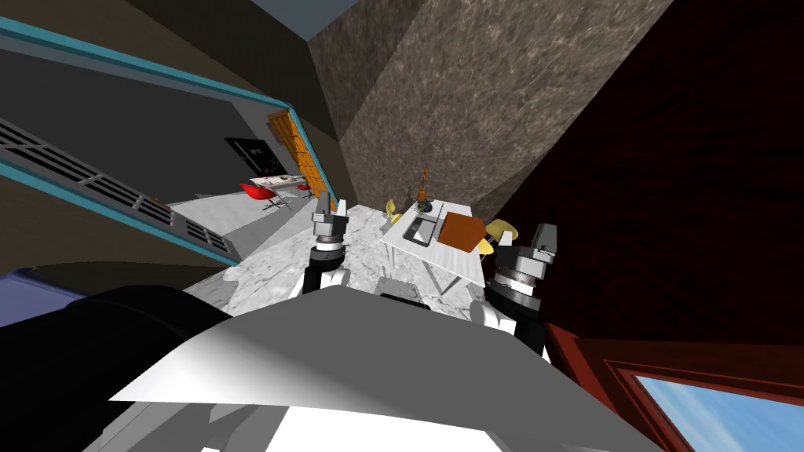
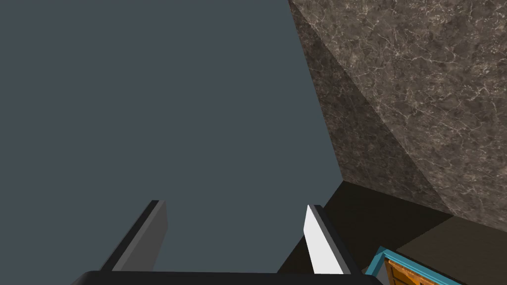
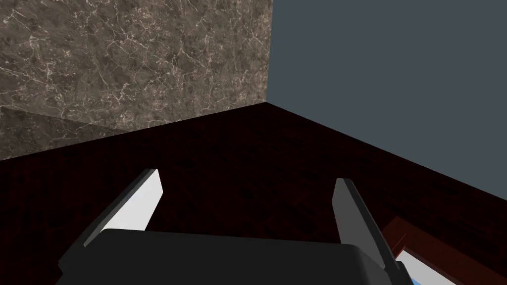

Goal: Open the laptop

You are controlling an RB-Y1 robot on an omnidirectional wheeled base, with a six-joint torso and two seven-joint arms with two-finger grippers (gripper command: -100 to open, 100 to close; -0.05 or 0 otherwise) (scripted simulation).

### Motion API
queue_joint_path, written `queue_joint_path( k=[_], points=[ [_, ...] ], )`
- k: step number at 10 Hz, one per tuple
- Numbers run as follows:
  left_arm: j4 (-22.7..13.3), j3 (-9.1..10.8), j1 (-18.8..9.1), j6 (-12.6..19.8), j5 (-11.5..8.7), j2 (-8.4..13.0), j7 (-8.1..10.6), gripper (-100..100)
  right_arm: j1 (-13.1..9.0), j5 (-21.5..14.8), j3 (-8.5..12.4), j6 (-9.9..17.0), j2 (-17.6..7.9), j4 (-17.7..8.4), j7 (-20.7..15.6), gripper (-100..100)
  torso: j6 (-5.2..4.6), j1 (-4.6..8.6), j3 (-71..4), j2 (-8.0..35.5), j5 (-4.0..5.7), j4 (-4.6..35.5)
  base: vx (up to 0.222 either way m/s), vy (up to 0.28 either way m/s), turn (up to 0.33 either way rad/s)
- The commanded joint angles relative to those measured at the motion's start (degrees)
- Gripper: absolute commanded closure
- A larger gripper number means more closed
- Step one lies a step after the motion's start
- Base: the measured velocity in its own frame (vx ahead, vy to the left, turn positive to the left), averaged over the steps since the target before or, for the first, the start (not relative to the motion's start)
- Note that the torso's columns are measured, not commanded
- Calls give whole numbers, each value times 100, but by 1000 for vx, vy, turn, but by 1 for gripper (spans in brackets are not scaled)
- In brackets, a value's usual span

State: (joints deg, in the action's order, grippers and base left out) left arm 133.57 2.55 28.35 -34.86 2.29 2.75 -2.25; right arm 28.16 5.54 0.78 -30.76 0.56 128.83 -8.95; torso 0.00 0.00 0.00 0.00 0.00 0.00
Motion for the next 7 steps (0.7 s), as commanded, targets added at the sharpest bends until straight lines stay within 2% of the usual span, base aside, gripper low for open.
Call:
queue_joint_path(
  k=[1,7],
  points=[
    [0,0,0,0,0,0,0,0,0,0,0,0,0,0,0,0,0,0,-467,232,0,235,0,0,0],
    [1,0,0,0,0,0,0,0,0,0,0,0,0,2,0,0,0,0,-5381,2693,0,2691,0,0,0]
  ],
)
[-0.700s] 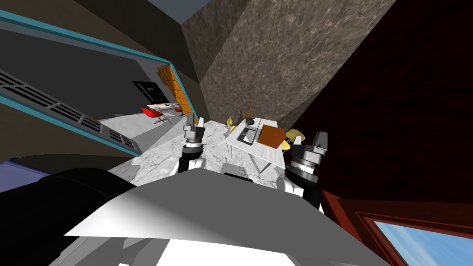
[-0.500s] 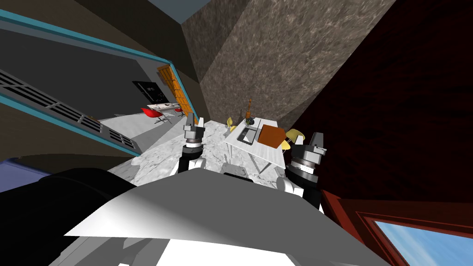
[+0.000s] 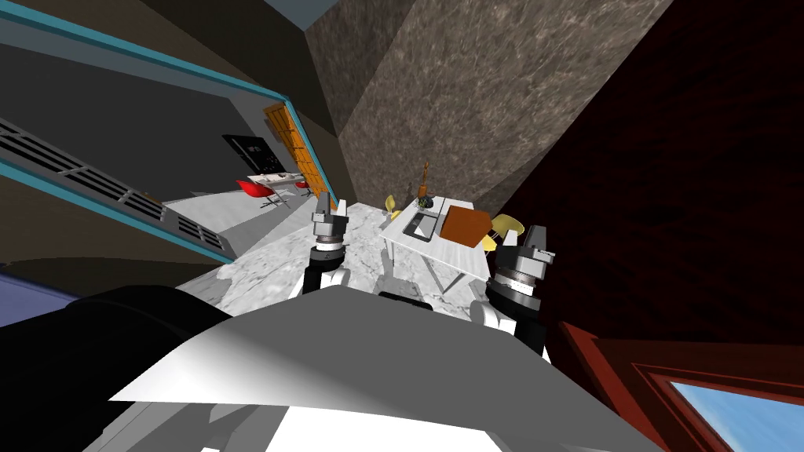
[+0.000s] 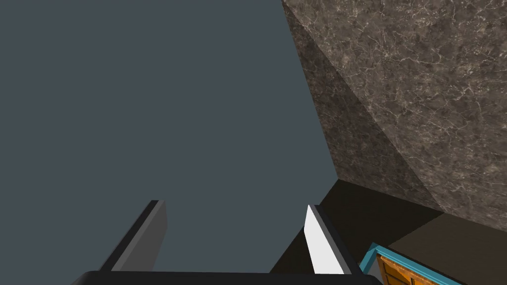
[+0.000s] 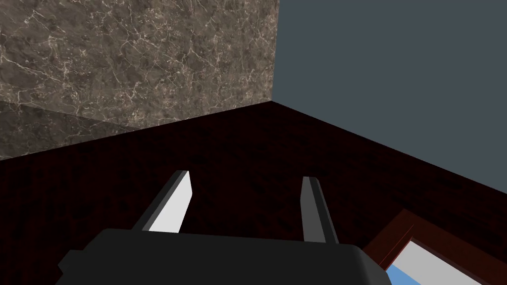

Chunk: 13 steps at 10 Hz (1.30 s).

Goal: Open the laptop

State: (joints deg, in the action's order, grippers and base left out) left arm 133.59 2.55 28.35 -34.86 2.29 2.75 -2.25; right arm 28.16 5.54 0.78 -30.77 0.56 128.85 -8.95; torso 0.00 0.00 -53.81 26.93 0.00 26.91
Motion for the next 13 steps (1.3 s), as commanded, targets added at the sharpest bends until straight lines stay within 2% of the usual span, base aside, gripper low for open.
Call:
queue_joint_path(
  k=[1,2,3,5,13],
  points=[
    [0,0,0,0,0,0,0,0,0,0,0,0,0,0,0,0,0,0,-846,423,0,423,0,0,0],
    [0,0,0,0,0,0,0,0,0,0,0,0,0,0,0,0,0,0,-1691,846,0,846,0,0,0],
    [0,0,0,0,0,0,0,0,20,-46,28,16,-226,-14,-30,-100,0,0,-2538,1269,0,1269,13,7,9],
    [-2,0,1,0,0,0,0,0,66,-150,92,52,-559,-46,-98,-100,0,-5,-3046,1512,-1,1513,22,28,9],
    [-2,-1,1,0,0,-1,0,0,435,-953,590,318,-1846,-239,-629,-100,0,-6,-3077,1533,-2,1536,49,61,19]
  ],
)
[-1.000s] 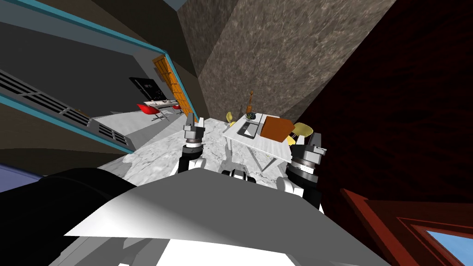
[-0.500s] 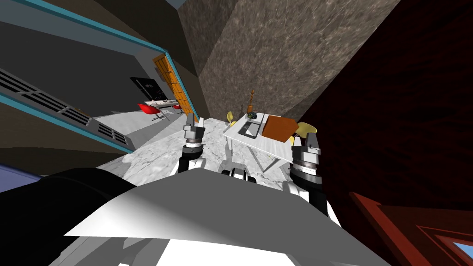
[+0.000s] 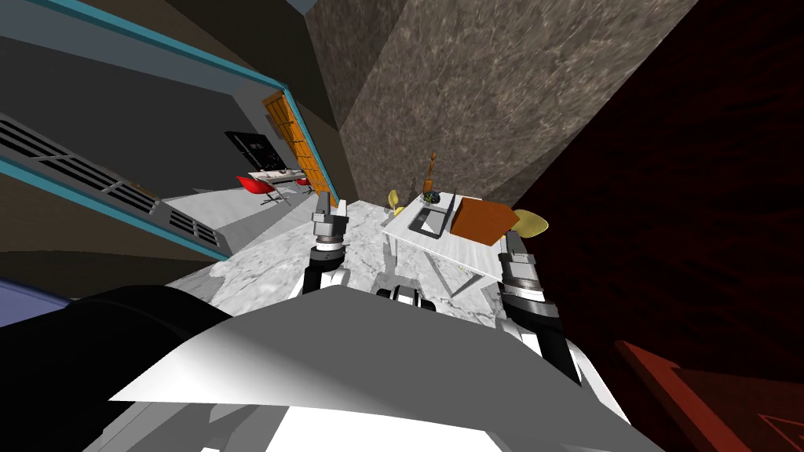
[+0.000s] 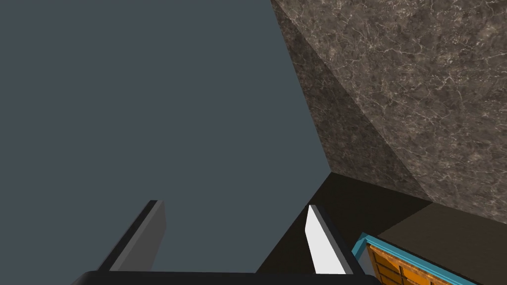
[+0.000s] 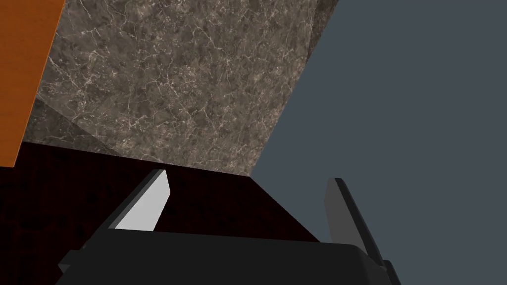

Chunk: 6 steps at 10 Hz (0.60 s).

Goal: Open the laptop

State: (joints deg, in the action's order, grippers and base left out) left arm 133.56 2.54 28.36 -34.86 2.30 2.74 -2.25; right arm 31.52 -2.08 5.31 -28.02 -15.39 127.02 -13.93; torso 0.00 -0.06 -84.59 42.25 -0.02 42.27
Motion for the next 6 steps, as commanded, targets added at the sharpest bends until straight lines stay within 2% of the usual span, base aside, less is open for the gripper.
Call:
queue_joint_path(
  k=[1,6],
  points=[
    [0,0,0,0,0,0,0,0,159,-318,216,84,-391,-81,-215,-100,0,3,0,0,0,0,69,78,24],
    [0,0,0,0,0,0,0,0,479,-999,639,303,-1105,-214,-668,-100,0,5,1,1,1,0,72,74,28]
  ],
)
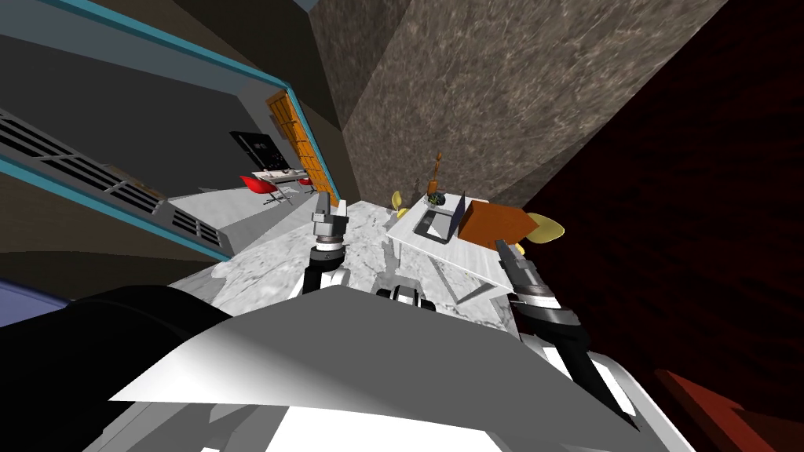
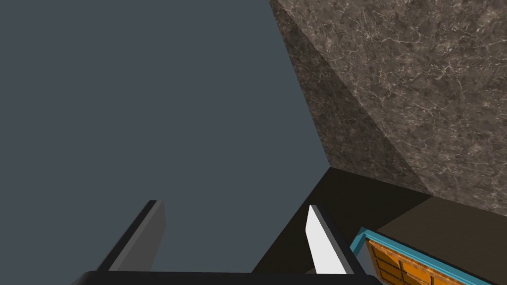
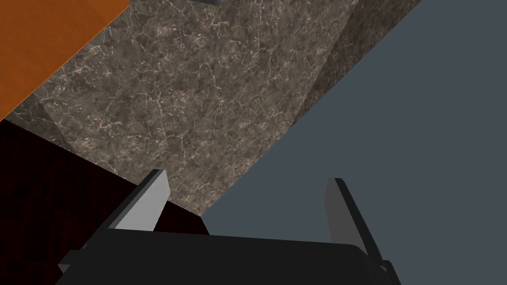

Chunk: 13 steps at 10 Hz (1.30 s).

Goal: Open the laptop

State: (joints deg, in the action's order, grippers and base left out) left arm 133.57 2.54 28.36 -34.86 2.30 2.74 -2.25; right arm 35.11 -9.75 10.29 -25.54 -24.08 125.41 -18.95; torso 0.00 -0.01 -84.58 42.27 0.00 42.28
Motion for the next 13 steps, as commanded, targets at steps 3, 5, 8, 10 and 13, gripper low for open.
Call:
queue_joint_path(
  k=[3,5,8,10,13],
  points=[
    [0,0,0,0,0,0,0,0,315,-660,407,200,-721,-164,-449,-100,0,1,3,4,0,1,71,91,26],
    [0,0,0,0,0,0,0,0,443,-952,587,302,-1069,-260,-639,-100,0,4,-2,-3,1,-1,89,83,28],
    [0,0,0,0,0,0,0,0,569,-1248,768,410,-1491,-374,-830,-100,0,10,8,11,3,4,54,49,19],
    [0,0,0,0,0,0,0,0,630,-1396,859,465,-1753,-437,-925,-100,0,-2,3,5,-1,1,42,59,11],
    [0,0,0,0,0,0,0,0,811,-1838,1130,633,-2317,-637,-1208,-100,0,-5,-4,-7,-1,-2,68,83,31]
  ],
)
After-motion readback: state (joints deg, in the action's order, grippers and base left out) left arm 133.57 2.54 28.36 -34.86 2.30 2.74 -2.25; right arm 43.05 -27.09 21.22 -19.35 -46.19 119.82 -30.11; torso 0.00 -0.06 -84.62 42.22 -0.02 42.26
